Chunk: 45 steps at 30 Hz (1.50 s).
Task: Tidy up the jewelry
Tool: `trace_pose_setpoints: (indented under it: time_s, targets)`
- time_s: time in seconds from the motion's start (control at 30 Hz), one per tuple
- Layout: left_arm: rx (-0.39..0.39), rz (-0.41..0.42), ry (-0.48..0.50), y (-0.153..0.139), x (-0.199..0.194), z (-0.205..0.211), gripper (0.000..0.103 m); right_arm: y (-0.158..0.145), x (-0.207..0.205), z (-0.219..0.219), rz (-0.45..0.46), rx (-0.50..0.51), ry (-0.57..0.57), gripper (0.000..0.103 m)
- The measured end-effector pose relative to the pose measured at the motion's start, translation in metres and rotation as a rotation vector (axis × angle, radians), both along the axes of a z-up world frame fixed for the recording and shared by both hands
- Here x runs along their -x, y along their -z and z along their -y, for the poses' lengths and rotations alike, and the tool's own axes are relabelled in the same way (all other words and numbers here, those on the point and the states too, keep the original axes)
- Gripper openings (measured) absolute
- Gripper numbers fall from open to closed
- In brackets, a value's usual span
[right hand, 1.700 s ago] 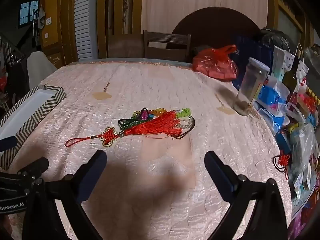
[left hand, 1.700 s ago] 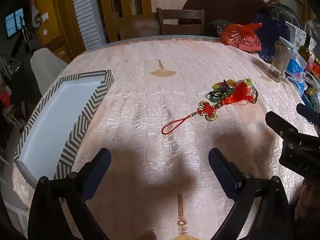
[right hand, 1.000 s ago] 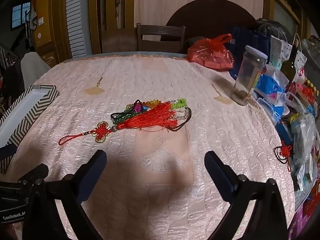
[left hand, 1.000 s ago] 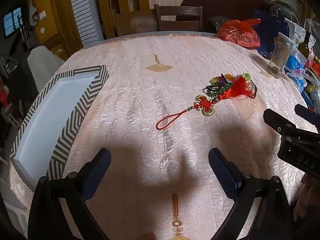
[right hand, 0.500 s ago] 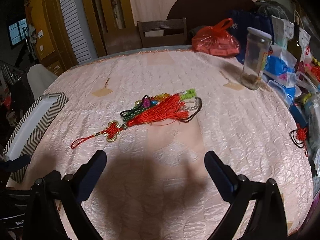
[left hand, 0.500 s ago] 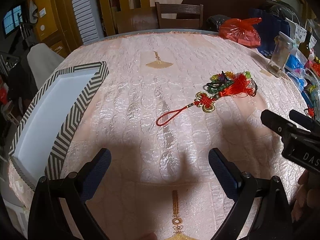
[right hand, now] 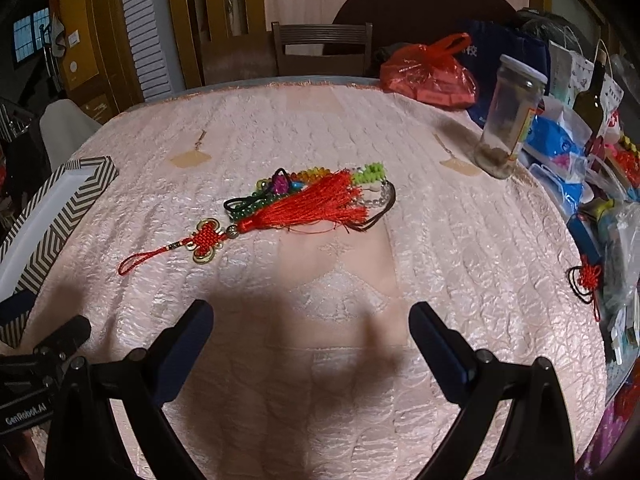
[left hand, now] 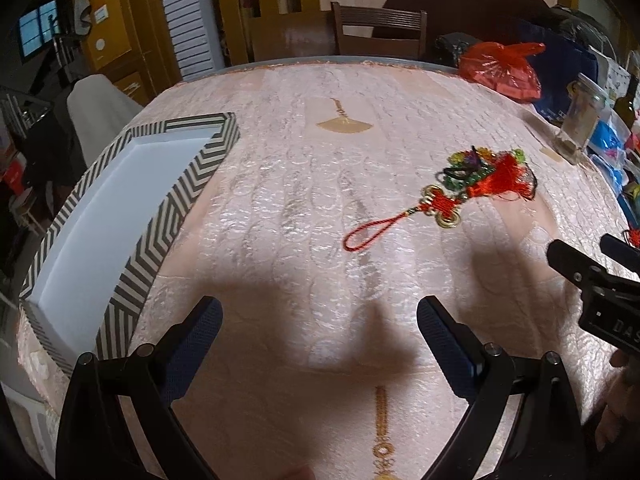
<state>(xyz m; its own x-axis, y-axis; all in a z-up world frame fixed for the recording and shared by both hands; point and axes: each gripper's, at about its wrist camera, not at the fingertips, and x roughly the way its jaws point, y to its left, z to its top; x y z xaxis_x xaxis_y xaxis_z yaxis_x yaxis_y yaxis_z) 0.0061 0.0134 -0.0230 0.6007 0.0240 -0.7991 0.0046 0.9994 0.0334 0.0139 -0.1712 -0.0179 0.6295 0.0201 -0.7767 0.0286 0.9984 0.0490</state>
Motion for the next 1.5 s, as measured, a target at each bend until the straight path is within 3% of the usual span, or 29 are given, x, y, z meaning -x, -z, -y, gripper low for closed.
trace_pose_setpoints:
  time_s: [0.37,0.47,0.6,0.77,0.9,1.2,1.4,1.5]
  targets:
    - [0.097,0.086,0.027,-0.017,0.002,-0.009,0.101,-0.030,0.011,-0.010,0.145,0.000,-0.038,0.100]
    - [0.052,0.116,0.044,-0.022,0.004,-0.004,0.101,-0.041,0.018,-0.006,0.209,0.002,0.000,0.101]
    - [-0.025,0.165,0.042,-0.027,0.011,0.001,0.101,-0.036,0.020,0.007,0.214,-0.057,0.052,0.102]
    - [-0.110,0.309,0.062,-0.043,0.025,0.005,0.101,-0.032,0.022,0.013,0.212,-0.091,0.100,0.102]
    - [-0.072,0.264,0.066,-0.039,0.017,0.000,0.101,-0.026,0.017,0.004,0.150,-0.016,0.071,0.102]
    - [0.028,0.102,0.036,-0.009,0.003,-0.007,0.101,-0.016,0.014,-0.005,0.107,0.010,0.054,0.102]
    - [0.047,0.102,0.023,-0.004,0.003,-0.014,0.101,-0.010,0.012,-0.007,0.092,0.011,0.044,0.102]
    - [0.100,0.116,0.045,-0.006,0.004,-0.015,0.101,-0.008,0.013,-0.010,0.103,0.016,0.034,0.102]
